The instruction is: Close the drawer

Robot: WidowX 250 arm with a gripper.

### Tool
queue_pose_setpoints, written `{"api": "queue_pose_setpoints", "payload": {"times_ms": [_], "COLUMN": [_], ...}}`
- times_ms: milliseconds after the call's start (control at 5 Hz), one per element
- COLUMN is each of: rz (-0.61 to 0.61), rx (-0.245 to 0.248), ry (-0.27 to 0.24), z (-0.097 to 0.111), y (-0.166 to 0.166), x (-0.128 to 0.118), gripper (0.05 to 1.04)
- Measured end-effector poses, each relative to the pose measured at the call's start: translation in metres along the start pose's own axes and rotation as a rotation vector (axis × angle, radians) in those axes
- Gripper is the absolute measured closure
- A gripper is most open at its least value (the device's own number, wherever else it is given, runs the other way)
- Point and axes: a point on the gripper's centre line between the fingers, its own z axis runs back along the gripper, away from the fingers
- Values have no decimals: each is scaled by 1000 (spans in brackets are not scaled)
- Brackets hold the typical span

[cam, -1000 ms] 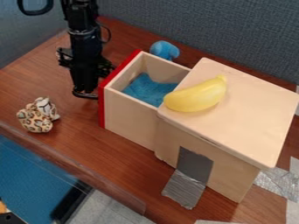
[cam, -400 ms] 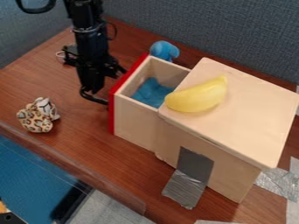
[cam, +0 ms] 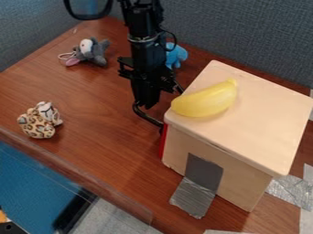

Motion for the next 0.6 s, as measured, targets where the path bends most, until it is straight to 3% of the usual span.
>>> {"api": "queue_pose_setpoints", "payload": {"times_ms": [200, 400, 600], "rz": [-2, -9, 23], "rx": [12, 39, 49], "ry": [-4, -12, -21], "z": [1, 1, 5], "y": [-3, -4, 2], "x": [3, 8, 11], "gripper": [908, 674, 359]}}
